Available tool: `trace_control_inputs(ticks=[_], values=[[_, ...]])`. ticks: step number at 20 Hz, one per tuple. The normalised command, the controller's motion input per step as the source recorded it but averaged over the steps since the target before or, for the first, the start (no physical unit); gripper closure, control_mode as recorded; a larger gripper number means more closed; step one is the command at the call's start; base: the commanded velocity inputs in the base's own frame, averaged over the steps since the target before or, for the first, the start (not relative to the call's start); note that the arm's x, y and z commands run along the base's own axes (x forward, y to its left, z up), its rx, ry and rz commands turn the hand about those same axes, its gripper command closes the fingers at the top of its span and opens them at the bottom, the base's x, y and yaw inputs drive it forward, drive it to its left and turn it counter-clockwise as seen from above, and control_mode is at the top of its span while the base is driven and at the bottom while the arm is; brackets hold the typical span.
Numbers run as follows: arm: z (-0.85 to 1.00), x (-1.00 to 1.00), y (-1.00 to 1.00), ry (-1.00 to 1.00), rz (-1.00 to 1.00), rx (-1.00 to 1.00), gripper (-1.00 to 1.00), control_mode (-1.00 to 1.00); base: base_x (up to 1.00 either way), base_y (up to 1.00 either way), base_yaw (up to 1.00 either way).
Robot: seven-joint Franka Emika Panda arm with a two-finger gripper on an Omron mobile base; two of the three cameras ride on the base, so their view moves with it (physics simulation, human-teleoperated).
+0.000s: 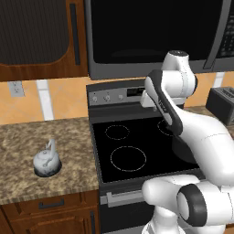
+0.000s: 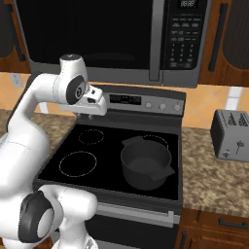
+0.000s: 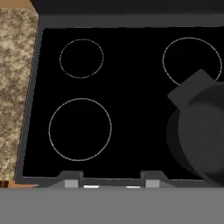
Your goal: Pick the kettle from the counter and place it on a stove burner. Then turn the burner on.
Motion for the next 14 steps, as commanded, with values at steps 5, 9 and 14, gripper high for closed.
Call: trace_control_inputs(ticks=[5,9,14], values=[[0.00,-0.39,0.40,-0.01,0.00,0.00,-1.00,-1.00,0.00,0.00,0.00],[0.00,-0.52,0.58,0.00,0.01,0.00,-1.00,-1.00,0.00,0.00,0.00],[0.00,-0.24,0.98,-0.08,0.01,0.03,-1.00,-1.00,0.00,0.00,0.00]])
